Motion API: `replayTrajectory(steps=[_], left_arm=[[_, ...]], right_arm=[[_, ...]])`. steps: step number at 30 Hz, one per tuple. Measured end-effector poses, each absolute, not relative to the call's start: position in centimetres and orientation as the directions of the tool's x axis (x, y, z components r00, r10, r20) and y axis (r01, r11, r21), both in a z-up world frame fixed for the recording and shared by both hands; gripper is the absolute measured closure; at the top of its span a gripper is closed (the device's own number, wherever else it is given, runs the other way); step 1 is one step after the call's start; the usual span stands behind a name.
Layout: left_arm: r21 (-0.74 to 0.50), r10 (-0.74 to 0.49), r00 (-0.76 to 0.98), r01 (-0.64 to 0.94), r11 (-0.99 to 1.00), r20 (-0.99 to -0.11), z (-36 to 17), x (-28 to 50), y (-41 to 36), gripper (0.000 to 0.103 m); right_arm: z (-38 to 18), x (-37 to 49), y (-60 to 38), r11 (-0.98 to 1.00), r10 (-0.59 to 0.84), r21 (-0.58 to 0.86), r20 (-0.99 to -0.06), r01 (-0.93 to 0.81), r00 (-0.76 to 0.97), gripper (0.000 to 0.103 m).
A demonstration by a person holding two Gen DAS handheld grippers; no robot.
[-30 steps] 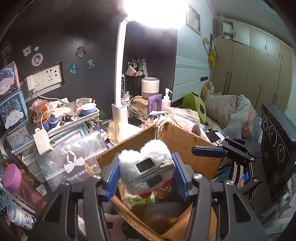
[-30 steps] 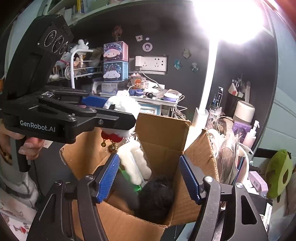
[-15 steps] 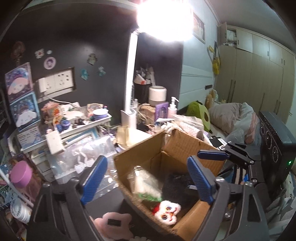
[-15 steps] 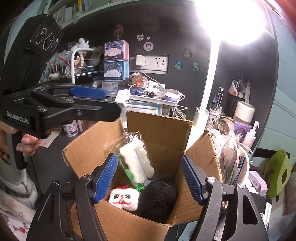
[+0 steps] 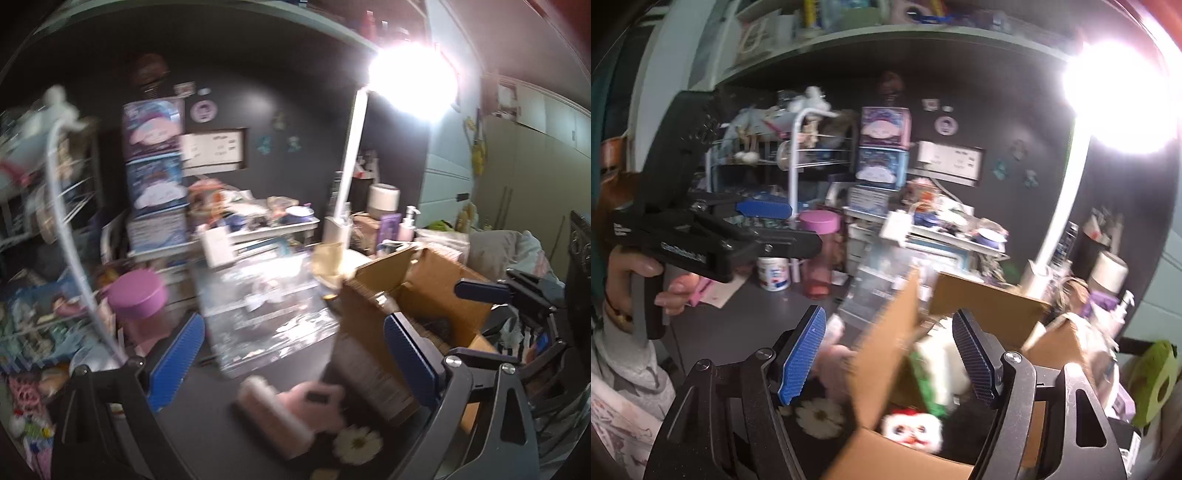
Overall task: Organize soft objects
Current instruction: 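Withdraw both tools from the box back over the desk, then lower the left tool around the cream sponge piece while the right tool lowers around the white flower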
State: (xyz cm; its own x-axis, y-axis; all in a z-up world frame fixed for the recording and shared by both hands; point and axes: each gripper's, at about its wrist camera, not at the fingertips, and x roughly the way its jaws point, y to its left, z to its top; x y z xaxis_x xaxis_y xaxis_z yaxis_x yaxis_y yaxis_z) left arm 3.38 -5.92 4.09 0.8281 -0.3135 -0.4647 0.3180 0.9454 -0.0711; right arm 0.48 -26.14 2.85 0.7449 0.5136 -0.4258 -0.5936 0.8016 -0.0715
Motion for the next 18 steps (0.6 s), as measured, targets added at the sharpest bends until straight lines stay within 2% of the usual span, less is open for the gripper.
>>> replayTrajectory(steps=[10, 12, 14, 18], left_arm=[[-0.110, -0.235, 0.823, 0.208, 0.972, -0.517, -0.7, 0.7, 0.7, 0.006], [-0.119, -0.231, 0.814, 0.198, 0.973, -0.533, -1.8, 0.4, 1.4, 0.006], [-0.130, -0.229, 0.803, 0.189, 0.973, -0.551, -3.1, 0.1, 1.9, 0.006], [-0.155, -0.245, 0.768, 0.189, 0.969, -0.592, -5.7, -0.3, 1.8, 0.006]], right_arm=[[1.1, -1.9, -18.2, 0.719, 0.576, -0.086, -0.483, -0.690, 0.660, 0.035], [0.1, -2.3, -17.3, 0.706, 0.587, -0.069, -0.498, -0.704, 0.638, 0.037], [-1.0, -2.5, -16.6, 0.696, 0.602, -0.033, -0.517, -0.718, 0.608, 0.045], [-4.1, -2.5, -15.8, 0.703, 0.581, 0.008, -0.584, -0.711, 0.567, 0.050]])
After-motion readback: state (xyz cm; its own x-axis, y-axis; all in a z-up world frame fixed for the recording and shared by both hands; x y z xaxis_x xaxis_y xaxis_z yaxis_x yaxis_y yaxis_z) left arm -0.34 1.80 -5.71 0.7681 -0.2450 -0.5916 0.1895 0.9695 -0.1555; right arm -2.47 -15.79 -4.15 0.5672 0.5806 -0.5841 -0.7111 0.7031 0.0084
